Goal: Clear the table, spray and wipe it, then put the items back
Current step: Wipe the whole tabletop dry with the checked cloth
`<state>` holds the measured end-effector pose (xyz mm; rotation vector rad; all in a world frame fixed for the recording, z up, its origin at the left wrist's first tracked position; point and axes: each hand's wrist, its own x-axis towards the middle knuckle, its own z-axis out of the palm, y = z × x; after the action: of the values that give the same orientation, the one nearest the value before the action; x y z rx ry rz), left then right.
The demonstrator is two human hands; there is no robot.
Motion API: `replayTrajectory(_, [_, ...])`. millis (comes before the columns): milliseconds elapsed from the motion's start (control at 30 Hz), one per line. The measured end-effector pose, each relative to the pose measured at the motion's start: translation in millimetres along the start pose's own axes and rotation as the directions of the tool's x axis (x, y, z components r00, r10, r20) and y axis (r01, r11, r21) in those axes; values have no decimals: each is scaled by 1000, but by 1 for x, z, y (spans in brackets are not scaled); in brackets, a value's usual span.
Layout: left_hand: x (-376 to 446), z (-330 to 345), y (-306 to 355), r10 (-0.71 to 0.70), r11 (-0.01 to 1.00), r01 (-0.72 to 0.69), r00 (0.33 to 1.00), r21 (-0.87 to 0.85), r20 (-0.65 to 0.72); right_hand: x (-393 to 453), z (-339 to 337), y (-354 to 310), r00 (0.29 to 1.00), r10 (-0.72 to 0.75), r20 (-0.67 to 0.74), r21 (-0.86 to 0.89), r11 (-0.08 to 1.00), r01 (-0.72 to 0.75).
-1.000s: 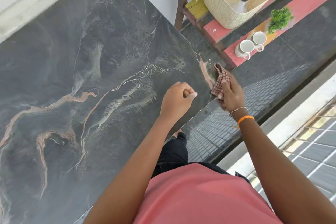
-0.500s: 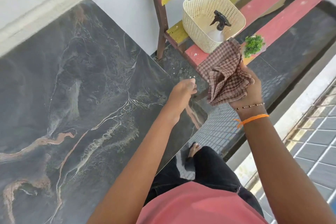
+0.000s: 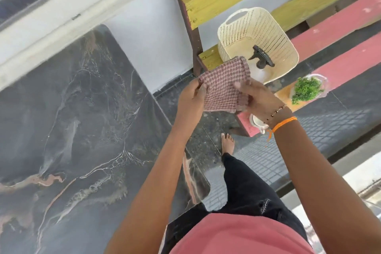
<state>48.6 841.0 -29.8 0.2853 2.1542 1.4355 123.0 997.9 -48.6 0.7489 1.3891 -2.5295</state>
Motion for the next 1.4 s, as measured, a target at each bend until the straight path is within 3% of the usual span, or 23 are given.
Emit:
replayTrajectory(100, [29,24,6,-119,993,120,993,20,-21,25,-28,-15,993,-15,-115,-248,969,-14])
replayTrajectory(233, [65,46,20,-472,861,447,880,-243,-54,40,-56,-35,988,-68,-141,-411,912,4])
replayTrajectory(300, [78,51,23,-534,806,509,845,-302,-1,45,-67,-46,991,-83,-104,-506,862,19])
replayTrajectory(367, [85,57,23,-429,893,438,898,-101,97,52,-74,-54,994,-82,-75,-657,754,13])
replayTrajectory(433, [92,67,26,-285,945,258,951,202,122,62,-79,-63,981,-174,-87,-841,541,22])
replayTrajectory(533, [113,84,39,-100,883,85,995,462,9,79,-88,-79,940,-320,-119,-978,200,-56])
replayTrajectory(600, [134,95,43,-8,802,46,998,596,-68,93,-99,-91,890,-426,-165,-986,87,-141])
replayTrajectory(667, [152,103,45,17,687,71,993,723,-113,101,-103,-100,846,-482,-230,-973,134,-188])
replayTrajectory(800, [190,121,42,-47,732,128,989,669,-138,139,-118,-111,832,-478,-283,-956,214,-202])
replayTrajectory(867, [212,128,37,-157,851,203,978,484,-136,163,-131,-114,838,-453,-305,-939,290,-185])
replayTrajectory(933, [232,132,28,-325,926,337,941,172,-95,184,-148,-112,865,-391,-315,-919,352,-175])
replayTrajectory(1033, [256,142,13,-498,856,494,867,-149,14,213,-173,-102,913,-263,-312,-892,413,-186])
replayTrajectory(1100, [267,151,2,-543,825,538,839,-171,21,228,-187,-94,913,-214,-347,-828,527,-191])
replayTrajectory(1167, [271,158,-9,-573,808,568,819,-153,15,238,-198,-83,907,-219,-361,-804,566,-183])
replayTrajectory(1400, [283,180,-42,-600,797,602,798,-48,48,279,-225,-35,908,-330,-259,-859,509,-60])
